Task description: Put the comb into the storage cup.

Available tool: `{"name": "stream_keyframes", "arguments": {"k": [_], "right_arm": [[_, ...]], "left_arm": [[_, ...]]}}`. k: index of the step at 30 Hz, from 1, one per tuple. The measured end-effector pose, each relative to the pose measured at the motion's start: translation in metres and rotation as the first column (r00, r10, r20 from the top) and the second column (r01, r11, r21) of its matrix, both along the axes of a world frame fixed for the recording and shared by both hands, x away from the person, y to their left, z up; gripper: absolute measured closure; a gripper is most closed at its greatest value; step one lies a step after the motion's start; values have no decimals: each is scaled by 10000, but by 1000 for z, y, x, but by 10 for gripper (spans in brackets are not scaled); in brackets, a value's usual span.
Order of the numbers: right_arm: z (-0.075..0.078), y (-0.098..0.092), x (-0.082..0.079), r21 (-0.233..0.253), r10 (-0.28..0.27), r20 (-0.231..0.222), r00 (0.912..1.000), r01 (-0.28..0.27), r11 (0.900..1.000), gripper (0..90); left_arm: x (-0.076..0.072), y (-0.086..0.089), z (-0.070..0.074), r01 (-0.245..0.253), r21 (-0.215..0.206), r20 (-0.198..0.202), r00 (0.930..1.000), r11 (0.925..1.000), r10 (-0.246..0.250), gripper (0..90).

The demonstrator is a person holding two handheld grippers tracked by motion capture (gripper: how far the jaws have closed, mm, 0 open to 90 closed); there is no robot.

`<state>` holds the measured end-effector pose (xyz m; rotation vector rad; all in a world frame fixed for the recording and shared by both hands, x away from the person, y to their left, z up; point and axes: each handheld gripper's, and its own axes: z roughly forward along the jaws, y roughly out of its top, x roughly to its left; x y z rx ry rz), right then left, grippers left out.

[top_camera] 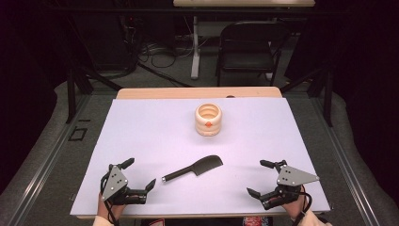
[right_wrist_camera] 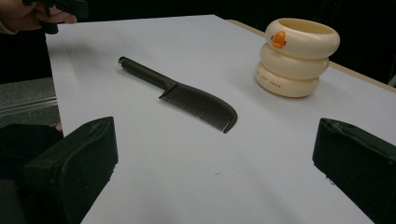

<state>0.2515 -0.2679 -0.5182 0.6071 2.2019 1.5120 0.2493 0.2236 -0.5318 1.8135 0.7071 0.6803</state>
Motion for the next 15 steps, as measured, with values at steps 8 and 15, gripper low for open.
{"name": "stream_keyframes", "arguments": {"k": [8,15], "right_arm": [[-1,0,1,-134,83,-34,10000,-84,9999,0],[-2,0,2,-139,83,-111,9999,-84,9999,0]], "left_arm": [[1,-5,2,223,351,-72,9997,9991,-220,1],[2,-11,4,233,449,-107,9997,9987,-229,1]]}}
